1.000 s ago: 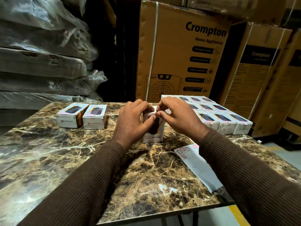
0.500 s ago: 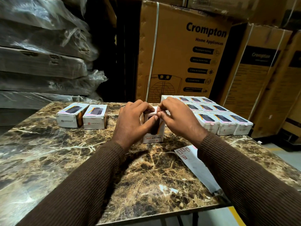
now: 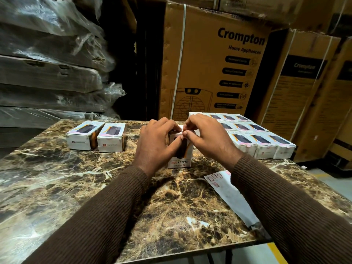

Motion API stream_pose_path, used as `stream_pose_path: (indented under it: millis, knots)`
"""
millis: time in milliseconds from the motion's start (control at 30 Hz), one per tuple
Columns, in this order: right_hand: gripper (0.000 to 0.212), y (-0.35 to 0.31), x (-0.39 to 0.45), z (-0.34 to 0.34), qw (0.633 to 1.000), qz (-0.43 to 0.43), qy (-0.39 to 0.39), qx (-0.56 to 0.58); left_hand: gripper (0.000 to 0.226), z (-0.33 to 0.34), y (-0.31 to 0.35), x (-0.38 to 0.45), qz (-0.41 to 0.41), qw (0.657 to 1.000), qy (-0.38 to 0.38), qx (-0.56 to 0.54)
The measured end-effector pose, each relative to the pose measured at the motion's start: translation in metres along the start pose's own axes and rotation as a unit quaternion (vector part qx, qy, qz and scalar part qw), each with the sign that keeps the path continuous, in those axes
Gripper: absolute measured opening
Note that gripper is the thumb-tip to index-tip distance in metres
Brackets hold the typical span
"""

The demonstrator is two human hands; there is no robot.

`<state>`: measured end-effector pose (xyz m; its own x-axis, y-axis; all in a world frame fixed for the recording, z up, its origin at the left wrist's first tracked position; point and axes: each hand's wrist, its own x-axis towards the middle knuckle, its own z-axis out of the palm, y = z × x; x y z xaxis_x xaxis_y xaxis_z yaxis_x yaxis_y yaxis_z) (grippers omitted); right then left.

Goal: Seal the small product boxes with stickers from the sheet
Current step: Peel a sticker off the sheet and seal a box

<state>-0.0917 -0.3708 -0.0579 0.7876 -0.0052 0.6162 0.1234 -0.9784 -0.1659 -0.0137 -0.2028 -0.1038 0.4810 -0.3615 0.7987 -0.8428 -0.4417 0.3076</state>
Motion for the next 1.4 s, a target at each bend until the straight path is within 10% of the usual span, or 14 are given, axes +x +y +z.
stream_pose_path:
  millis: [400,1400]
  knots:
    - [0.024,0.007,-0.013,0.016,0.986,0.01,0.096,0.137,0.035,0.0,0.0,0.001,-0.033,0.999,-0.002,-0.036]
    - [0.041,0.009,-0.009,0.02,0.983,0.026,0.062,0.171,0.036,-0.005,-0.008,0.0,-0.045,0.993,-0.026,-0.104]
